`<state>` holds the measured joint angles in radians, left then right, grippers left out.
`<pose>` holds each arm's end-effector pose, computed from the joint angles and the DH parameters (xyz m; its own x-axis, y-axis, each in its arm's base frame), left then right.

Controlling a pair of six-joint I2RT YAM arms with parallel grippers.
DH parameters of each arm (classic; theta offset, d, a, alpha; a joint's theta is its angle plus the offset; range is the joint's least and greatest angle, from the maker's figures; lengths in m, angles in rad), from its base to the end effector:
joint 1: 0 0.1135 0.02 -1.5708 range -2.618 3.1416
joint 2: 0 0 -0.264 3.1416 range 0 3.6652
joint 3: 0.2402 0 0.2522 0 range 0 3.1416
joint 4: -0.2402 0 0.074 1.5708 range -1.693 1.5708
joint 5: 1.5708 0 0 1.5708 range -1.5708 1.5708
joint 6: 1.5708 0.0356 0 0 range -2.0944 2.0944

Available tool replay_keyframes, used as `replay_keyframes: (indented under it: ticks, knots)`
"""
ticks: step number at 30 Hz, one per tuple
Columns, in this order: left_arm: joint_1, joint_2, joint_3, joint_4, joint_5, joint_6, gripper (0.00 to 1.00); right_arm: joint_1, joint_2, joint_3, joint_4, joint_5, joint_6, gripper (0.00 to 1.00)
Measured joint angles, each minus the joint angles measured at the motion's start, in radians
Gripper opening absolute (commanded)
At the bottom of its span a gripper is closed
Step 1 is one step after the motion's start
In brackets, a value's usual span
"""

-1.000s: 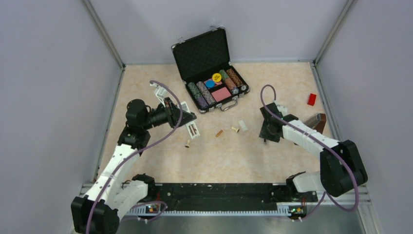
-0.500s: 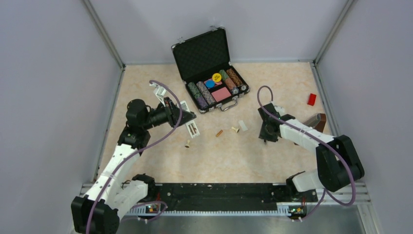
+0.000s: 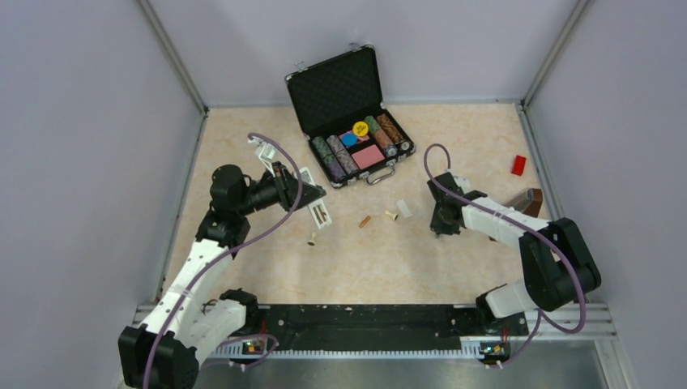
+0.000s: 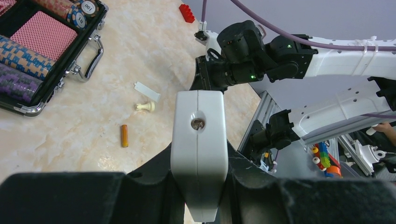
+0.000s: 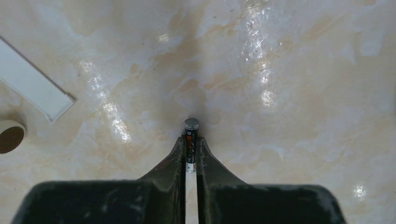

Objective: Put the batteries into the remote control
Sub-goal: Pick up the battery from the center of the board, then load the battery into the remote control.

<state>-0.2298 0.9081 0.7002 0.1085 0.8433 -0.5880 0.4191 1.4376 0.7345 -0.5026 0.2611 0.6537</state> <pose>0.1953 -0.0730 0.3201 -0.5658 -0.2465 -0.7868 0.6745 0.4105 -0.6136 0.2315 0.0931 0.1613 -0.8652 0.2577 -0.4301 0.2736 0.9615 0.0257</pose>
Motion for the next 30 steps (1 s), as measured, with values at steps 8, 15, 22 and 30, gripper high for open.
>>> replay_keyframes:
  ticks: [8,15,22,30]
  knots:
    - [-0.001,0.0,0.005,-0.006,0.0,-0.005,0.0,0.015,-0.058,-0.028,0.073,-0.15,-0.072,0.0]
    - [-0.002,0.007,0.011,-0.006,0.002,-0.012,0.0,0.109,-0.304,-0.019,0.228,-0.44,-0.196,0.0]
    - [-0.01,0.023,0.02,0.004,0.009,-0.029,0.0,0.167,-0.418,0.028,0.409,-0.679,-0.229,0.0]
    - [-0.042,0.054,0.02,0.032,0.015,-0.062,0.0,0.221,-0.414,0.115,0.451,-0.795,-0.238,0.0]
